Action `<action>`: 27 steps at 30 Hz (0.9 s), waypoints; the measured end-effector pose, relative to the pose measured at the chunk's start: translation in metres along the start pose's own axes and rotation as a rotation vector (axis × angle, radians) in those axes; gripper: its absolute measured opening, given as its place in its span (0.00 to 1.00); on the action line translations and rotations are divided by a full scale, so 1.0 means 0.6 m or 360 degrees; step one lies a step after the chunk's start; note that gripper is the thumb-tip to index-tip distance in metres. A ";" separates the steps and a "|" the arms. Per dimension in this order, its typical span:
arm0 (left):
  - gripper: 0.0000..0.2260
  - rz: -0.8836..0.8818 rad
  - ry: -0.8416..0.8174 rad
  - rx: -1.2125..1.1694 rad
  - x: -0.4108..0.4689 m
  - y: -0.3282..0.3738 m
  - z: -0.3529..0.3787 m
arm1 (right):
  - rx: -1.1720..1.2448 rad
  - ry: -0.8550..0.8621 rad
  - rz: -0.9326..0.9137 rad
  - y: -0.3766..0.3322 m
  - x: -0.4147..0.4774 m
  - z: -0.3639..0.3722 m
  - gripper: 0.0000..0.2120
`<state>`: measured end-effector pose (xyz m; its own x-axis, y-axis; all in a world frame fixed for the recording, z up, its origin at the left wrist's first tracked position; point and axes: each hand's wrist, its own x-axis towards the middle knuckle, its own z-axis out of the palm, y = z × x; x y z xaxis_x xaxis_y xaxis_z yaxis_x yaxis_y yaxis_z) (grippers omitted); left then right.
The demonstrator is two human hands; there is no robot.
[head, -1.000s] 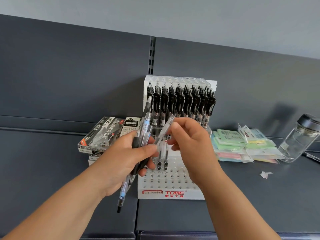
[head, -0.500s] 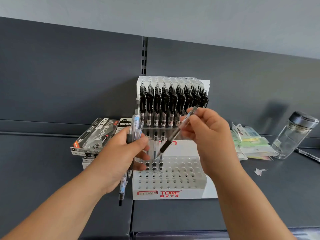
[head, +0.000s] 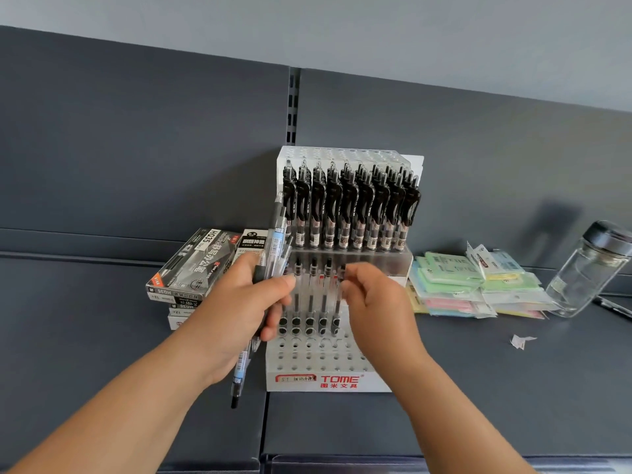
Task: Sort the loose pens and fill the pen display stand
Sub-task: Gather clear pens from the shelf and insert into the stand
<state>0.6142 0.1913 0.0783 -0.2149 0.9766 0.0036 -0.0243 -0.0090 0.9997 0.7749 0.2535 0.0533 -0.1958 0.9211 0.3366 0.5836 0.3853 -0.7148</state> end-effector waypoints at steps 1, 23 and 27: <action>0.04 -0.0014 -0.0002 -0.0027 0.000 0.000 0.000 | -0.0015 0.0004 0.0024 0.003 -0.004 0.004 0.06; 0.01 -0.0013 -0.0241 -0.0009 -0.013 0.019 0.029 | 0.1235 -0.0218 0.0196 -0.059 -0.002 -0.059 0.04; 0.02 -0.0048 -0.0257 -0.0099 -0.014 0.023 0.035 | 0.1377 -0.0381 0.0171 -0.054 -0.006 -0.065 0.09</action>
<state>0.6362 0.1874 0.0925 -0.0537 0.9984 -0.0174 -0.0898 0.0125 0.9959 0.7876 0.2355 0.0995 -0.3897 0.9044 0.1739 -0.1696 0.1151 -0.9788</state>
